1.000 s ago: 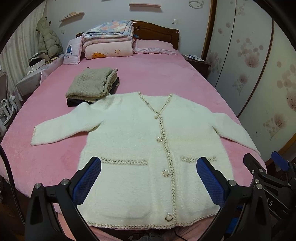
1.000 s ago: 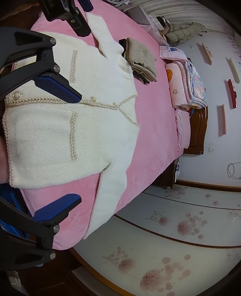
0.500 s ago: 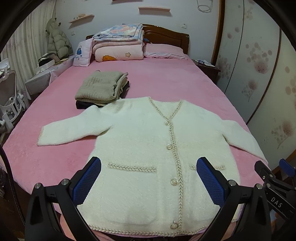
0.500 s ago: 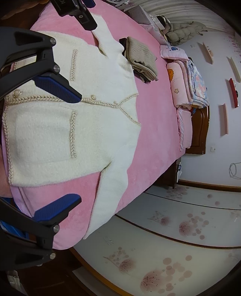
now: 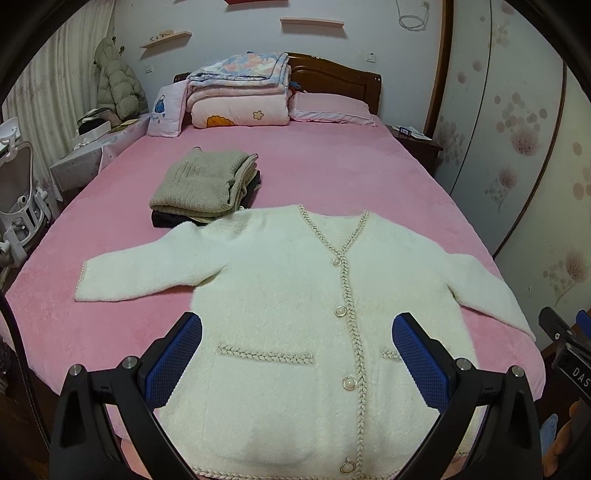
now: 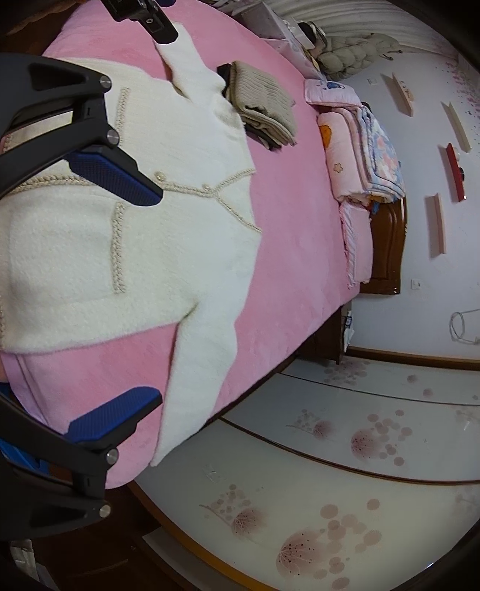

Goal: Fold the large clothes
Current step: 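Grasp the cardigan sleeve cuff with the right gripper and lift it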

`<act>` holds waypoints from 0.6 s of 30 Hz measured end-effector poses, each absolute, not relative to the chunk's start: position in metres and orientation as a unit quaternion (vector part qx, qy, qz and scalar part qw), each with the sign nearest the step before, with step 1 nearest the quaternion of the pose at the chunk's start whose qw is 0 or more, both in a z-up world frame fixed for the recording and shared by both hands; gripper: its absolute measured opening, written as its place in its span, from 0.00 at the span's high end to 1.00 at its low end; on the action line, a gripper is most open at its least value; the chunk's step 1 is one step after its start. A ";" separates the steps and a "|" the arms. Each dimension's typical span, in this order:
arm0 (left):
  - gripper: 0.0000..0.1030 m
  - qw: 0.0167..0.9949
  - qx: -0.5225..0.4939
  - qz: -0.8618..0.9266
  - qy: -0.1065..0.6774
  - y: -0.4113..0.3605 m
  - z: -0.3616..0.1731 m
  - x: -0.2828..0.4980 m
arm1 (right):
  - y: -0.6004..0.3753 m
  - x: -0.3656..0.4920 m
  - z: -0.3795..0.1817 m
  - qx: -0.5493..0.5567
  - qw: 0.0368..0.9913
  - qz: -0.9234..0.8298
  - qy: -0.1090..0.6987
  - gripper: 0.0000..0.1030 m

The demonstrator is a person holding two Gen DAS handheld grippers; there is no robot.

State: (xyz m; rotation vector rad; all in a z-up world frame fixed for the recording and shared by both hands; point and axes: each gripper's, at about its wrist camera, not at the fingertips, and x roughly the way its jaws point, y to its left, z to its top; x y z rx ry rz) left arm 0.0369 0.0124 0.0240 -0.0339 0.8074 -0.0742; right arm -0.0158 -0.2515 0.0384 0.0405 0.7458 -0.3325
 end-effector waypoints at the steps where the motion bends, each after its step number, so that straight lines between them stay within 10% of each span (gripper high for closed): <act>1: 0.01 0.919 -0.017 -0.035 0.393 0.013 0.025 0.039 | -0.253 -0.015 0.040 0.018 0.918 -0.164 0.360 0.04; 18: 0.01 0.922 0.022 -0.053 0.383 -0.022 0.045 0.059 | -0.303 -0.013 0.044 0.057 0.919 -0.190 0.340 0.04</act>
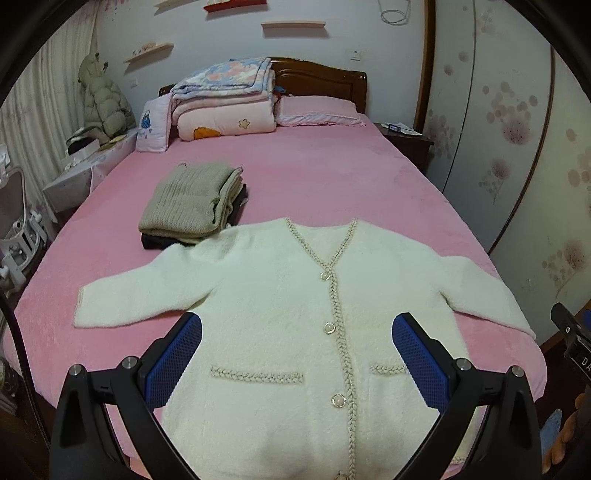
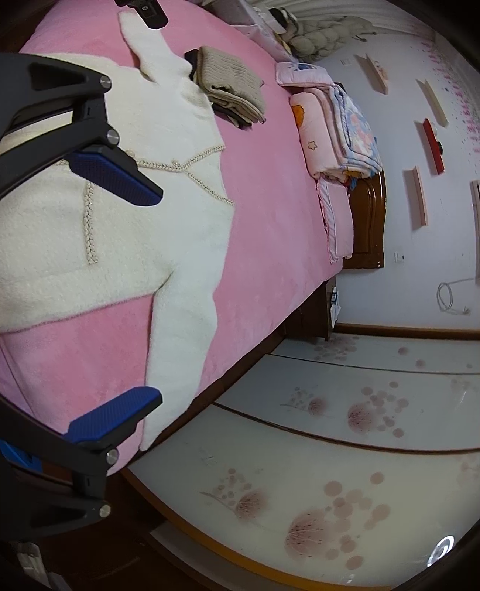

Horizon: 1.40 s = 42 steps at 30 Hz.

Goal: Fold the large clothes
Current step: 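Grasp the cardigan sleeve cuff with the right gripper and lift it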

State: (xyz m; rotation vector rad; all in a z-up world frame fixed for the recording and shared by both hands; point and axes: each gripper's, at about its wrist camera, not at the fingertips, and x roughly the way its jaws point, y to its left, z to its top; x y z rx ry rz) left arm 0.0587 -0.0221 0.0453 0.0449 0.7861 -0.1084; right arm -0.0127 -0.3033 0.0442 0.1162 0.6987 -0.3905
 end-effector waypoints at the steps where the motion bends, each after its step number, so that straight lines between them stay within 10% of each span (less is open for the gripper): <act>1: 0.01 0.923 0.027 -0.053 0.381 -0.027 0.046 0.060 | -0.306 -0.013 0.043 0.060 0.919 -0.190 0.340 0.04; 27: 0.01 0.918 0.076 -0.143 0.361 -0.207 -0.026 0.131 | -0.522 -0.043 -0.086 0.268 0.851 -0.277 0.358 0.05; 42: 0.01 0.906 0.087 -0.155 0.385 -0.338 -0.098 0.189 | -0.629 0.001 -0.186 0.446 0.770 -0.243 0.386 0.23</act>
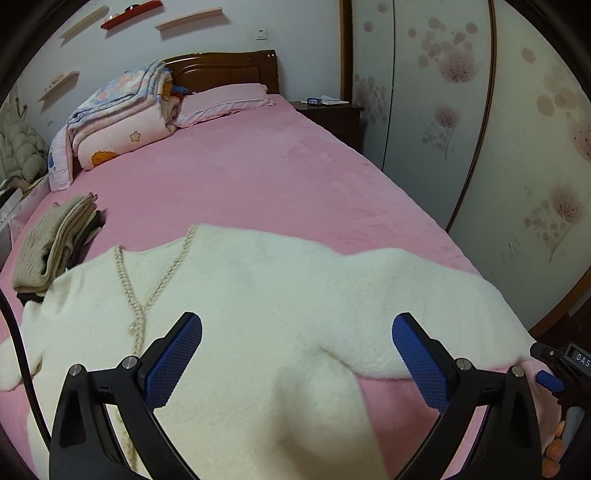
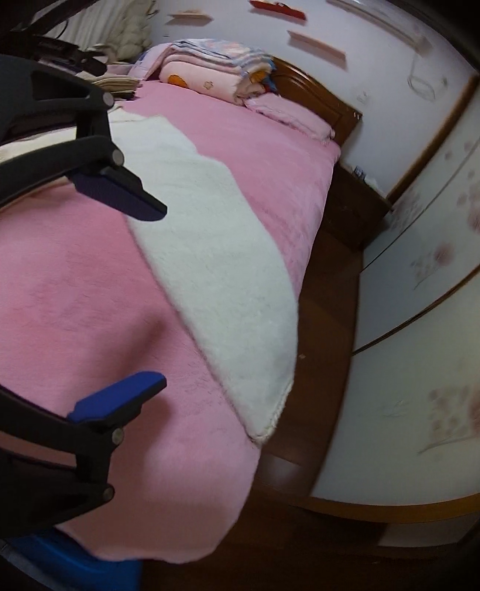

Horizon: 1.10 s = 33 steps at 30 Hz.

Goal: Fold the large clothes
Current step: 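Grasp the cardigan sleeve cuff with the right gripper and lift it, then lay the held sleeve across the cardigan front and open the right gripper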

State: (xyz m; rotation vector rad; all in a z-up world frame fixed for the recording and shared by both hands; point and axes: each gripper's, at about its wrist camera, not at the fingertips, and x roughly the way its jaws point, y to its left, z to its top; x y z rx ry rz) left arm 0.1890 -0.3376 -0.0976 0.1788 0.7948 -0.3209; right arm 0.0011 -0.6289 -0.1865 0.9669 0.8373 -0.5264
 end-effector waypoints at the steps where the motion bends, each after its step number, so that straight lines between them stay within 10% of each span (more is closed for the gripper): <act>1: 0.01 0.906 0.096 -0.155 0.381 -0.348 -0.102 0.191 | -0.633 0.004 -0.192 0.449 0.765 -0.246 0.391 0.24; 10: 0.01 0.895 0.139 -0.149 0.397 -0.399 -0.135 0.207 | -0.662 0.023 -0.222 0.451 0.754 -0.274 0.391 0.32; 16: 0.01 0.874 0.153 -0.141 0.438 -0.412 -0.160 0.217 | -0.666 0.029 -0.218 0.409 0.763 -0.322 0.383 0.78; 20: 0.01 0.882 0.139 -0.141 0.427 -0.392 -0.145 0.208 | -0.647 0.028 -0.182 0.349 0.805 -0.327 0.351 0.91; 33: 0.01 0.909 0.034 -0.048 0.412 -0.180 -0.085 0.197 | -0.426 0.123 -0.050 0.128 0.938 -0.127 0.297 0.92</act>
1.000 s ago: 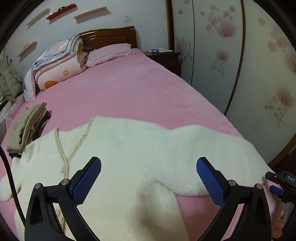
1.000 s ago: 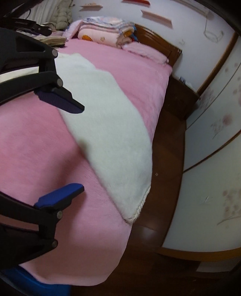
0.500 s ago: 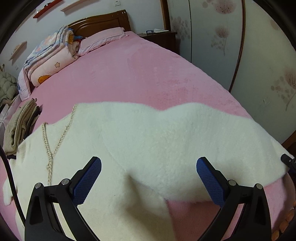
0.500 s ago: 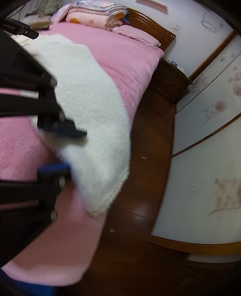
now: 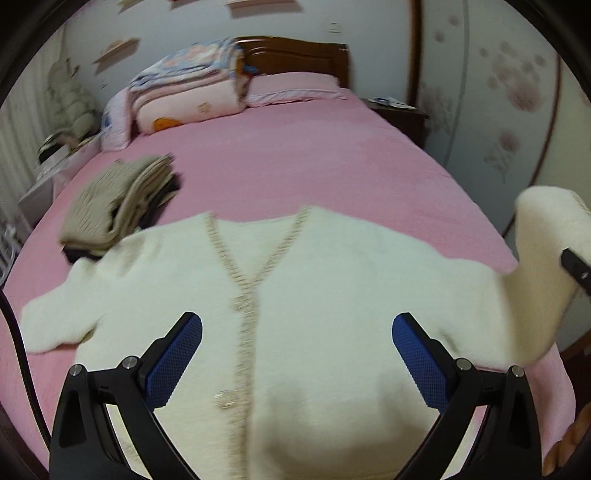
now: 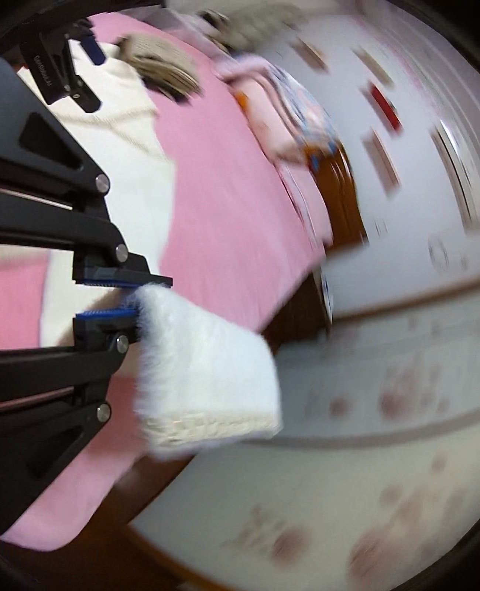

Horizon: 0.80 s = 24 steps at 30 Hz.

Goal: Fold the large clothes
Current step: 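Lay the held sleeve across the cardigan front and open the right gripper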

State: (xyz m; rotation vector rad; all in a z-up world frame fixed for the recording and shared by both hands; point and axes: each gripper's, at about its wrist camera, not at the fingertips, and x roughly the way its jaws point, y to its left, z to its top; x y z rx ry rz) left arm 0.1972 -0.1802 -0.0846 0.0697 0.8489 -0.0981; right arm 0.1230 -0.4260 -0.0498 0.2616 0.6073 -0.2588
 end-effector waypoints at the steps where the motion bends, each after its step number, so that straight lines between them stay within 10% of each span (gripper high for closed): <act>1: 0.01 0.908 0.026 -0.039 0.416 -0.163 -0.086 0.198 | -0.411 0.132 -0.054 0.121 0.937 -0.111 0.307 0.92; 13: 0.01 0.877 -0.032 -0.037 0.478 -0.089 -0.134 0.205 | -0.276 0.192 -0.179 -0.021 0.874 -0.067 0.481 0.80; 24: 0.01 0.852 -0.054 -0.147 0.499 -0.136 -0.147 0.202 | -0.292 0.110 -0.111 0.004 0.915 -0.090 0.394 0.57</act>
